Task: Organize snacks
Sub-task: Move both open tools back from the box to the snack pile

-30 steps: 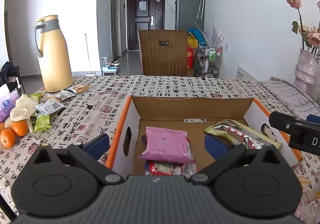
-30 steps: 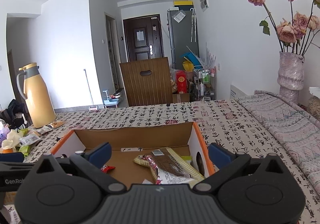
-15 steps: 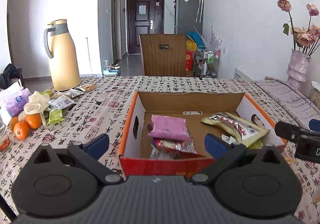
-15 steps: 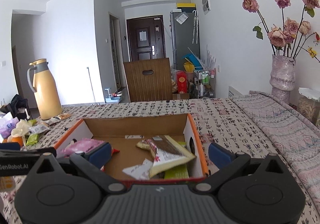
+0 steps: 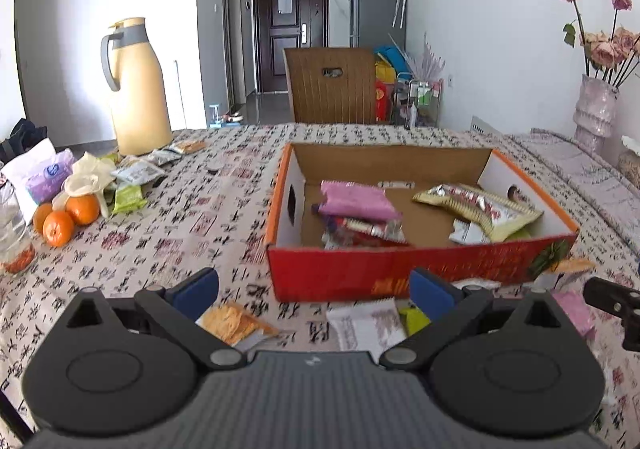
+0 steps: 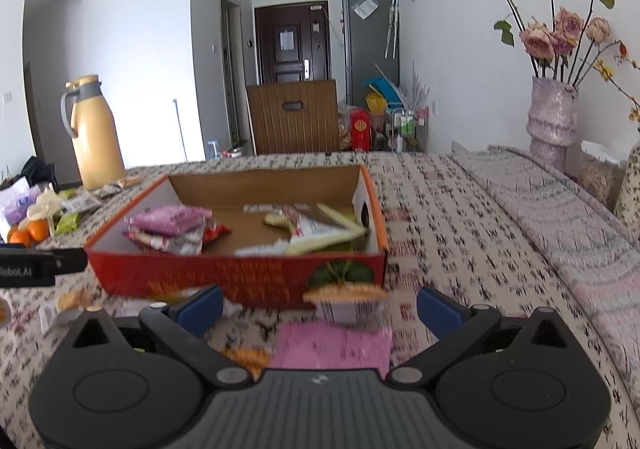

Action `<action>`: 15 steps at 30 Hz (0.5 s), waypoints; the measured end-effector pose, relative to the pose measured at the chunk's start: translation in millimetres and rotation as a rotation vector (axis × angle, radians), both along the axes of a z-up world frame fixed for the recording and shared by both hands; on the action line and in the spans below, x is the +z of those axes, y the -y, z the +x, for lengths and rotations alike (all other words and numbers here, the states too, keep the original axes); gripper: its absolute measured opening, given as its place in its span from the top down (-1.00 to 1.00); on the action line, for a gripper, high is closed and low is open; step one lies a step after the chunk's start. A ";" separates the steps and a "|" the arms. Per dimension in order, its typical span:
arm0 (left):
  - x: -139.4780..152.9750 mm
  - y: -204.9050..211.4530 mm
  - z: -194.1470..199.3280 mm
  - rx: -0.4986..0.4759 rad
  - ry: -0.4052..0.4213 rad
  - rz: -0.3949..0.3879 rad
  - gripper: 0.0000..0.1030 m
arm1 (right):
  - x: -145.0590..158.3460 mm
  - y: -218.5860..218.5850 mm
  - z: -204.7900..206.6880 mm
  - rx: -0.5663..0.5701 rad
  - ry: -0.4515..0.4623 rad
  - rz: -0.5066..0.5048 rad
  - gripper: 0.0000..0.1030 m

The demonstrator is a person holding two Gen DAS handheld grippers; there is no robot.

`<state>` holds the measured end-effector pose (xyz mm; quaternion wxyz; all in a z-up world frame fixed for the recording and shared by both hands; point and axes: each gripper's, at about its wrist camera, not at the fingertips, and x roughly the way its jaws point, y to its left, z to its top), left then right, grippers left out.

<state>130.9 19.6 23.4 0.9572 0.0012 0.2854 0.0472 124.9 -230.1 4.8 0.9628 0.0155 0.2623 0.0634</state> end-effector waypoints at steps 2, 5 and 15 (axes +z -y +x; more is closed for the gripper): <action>-5.8 -3.3 -4.8 -0.003 -0.012 0.001 -1.00 | -6.1 2.0 -5.2 -0.001 -0.021 -0.005 -1.00; -15.4 -8.0 -12.1 0.000 -0.036 0.000 -1.00 | -16.3 5.0 -10.2 -0.005 -0.058 -0.015 -1.00; -32.5 -21.7 -23.4 0.028 -0.087 -0.030 -1.00 | -51.5 15.4 -17.0 -0.039 -0.177 -0.010 -1.00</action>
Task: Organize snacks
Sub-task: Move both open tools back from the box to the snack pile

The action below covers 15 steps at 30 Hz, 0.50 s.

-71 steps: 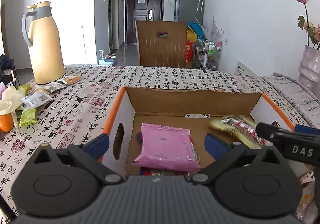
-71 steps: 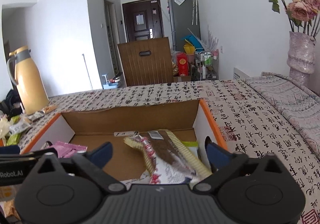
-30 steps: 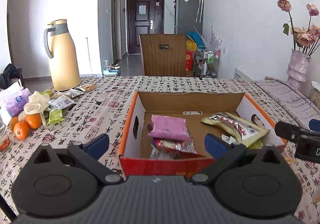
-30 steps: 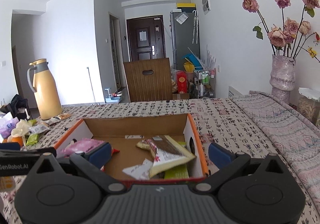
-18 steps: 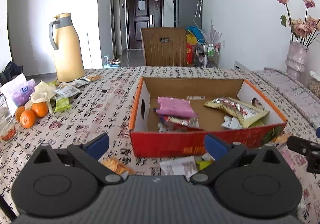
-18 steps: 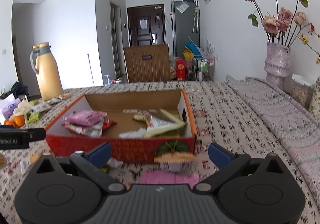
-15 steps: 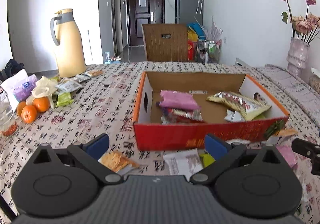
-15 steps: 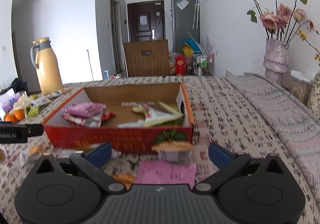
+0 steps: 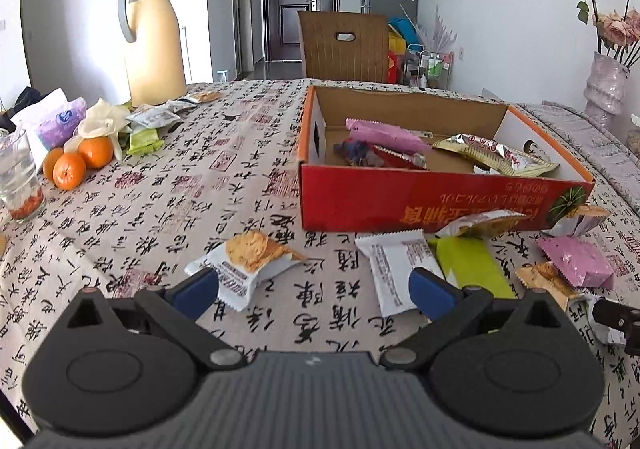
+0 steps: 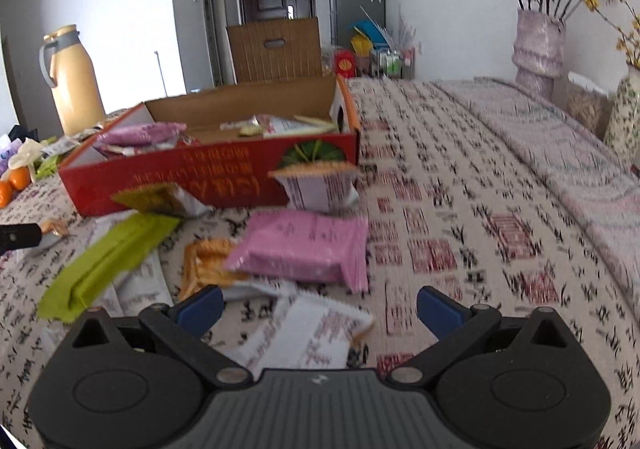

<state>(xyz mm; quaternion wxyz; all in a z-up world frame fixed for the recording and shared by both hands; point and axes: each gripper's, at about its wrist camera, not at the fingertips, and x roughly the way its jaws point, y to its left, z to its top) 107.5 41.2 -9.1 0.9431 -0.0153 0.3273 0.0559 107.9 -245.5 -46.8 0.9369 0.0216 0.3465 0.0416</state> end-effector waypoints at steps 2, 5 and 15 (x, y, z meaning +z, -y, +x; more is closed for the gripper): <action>-0.5 0.0 -1.8 -0.001 -0.002 -0.002 -1.00 | -4.9 1.1 -0.3 -0.014 -0.010 0.006 -1.00; -1.7 0.3 -4.7 -0.005 -0.005 -0.004 -1.00 | -12.0 2.7 0.6 -0.040 -0.027 0.008 -0.94; -2.5 1.8 -7.8 -0.014 -0.004 -0.008 -1.00 | -19.1 -8.4 -18.0 -0.037 0.034 -0.046 -0.35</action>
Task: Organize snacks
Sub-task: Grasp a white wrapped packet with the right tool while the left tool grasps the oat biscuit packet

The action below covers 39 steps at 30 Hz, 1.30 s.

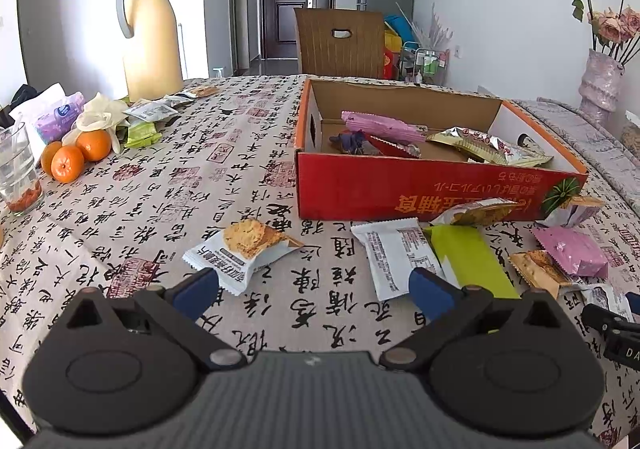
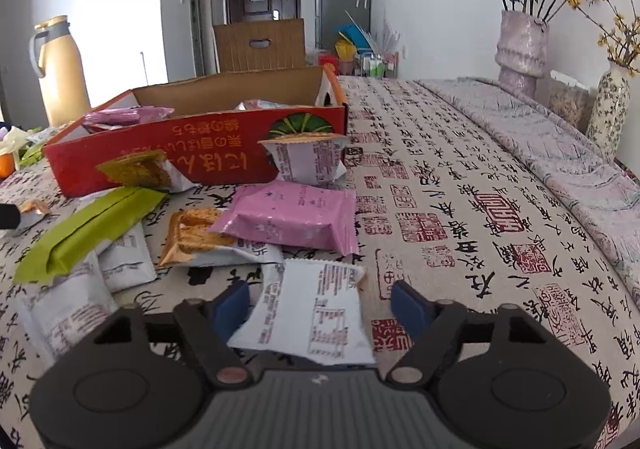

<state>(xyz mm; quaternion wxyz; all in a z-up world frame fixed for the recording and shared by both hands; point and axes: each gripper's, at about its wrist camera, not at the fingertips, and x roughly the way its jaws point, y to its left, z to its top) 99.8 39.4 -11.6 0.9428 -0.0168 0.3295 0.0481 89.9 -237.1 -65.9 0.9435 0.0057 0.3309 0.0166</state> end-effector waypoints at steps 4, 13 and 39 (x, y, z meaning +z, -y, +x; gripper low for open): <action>-0.5 1.3 -1.1 -0.004 -0.001 -0.003 -1.00 | 2.5 0.1 -3.3 0.016 0.013 0.014 0.04; 0.3 -1.7 0.7 0.007 0.004 0.007 -1.00 | 11.5 5.5 -11.9 0.016 0.069 0.064 0.22; -27.3 -62.8 67.1 0.037 -0.117 0.119 -1.00 | 21.5 30.6 -6.9 -0.105 0.130 0.071 0.22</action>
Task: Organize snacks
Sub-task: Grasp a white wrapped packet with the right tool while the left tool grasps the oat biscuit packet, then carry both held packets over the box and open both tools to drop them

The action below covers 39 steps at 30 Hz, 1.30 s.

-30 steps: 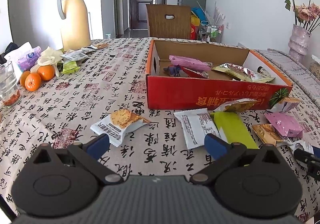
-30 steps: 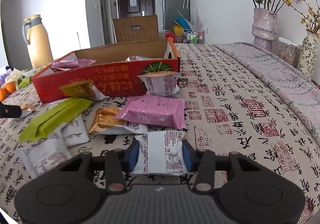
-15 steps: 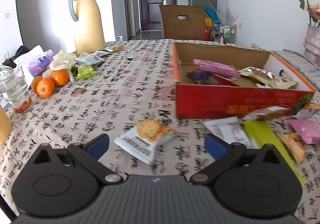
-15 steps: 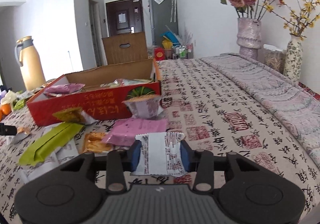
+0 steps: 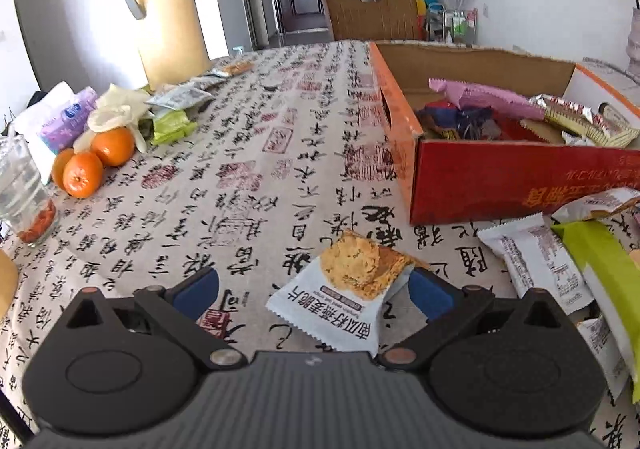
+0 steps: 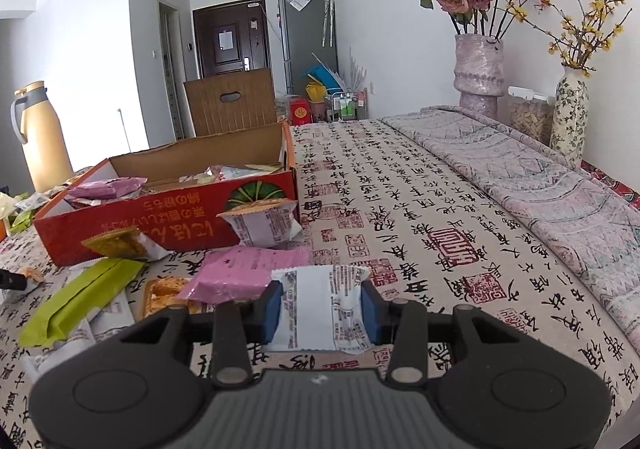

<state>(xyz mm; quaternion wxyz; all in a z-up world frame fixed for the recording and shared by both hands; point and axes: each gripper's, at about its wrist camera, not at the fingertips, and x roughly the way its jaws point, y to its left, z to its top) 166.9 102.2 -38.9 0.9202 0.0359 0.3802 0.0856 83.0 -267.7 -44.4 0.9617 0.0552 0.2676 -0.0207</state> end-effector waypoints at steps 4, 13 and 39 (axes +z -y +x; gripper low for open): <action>-6.1 -0.4 6.3 -0.006 -0.020 -0.022 -1.00 | -0.9 -2.7 0.4 0.004 -0.002 -0.001 0.22; -4.6 1.6 3.9 -0.049 -0.011 -0.065 -0.37 | -3.0 -5.0 1.9 0.010 -0.011 0.003 0.22; 27.1 23.6 -23.6 -0.063 0.091 -0.066 -0.13 | 8.6 -9.4 -7.5 0.047 0.031 0.022 0.21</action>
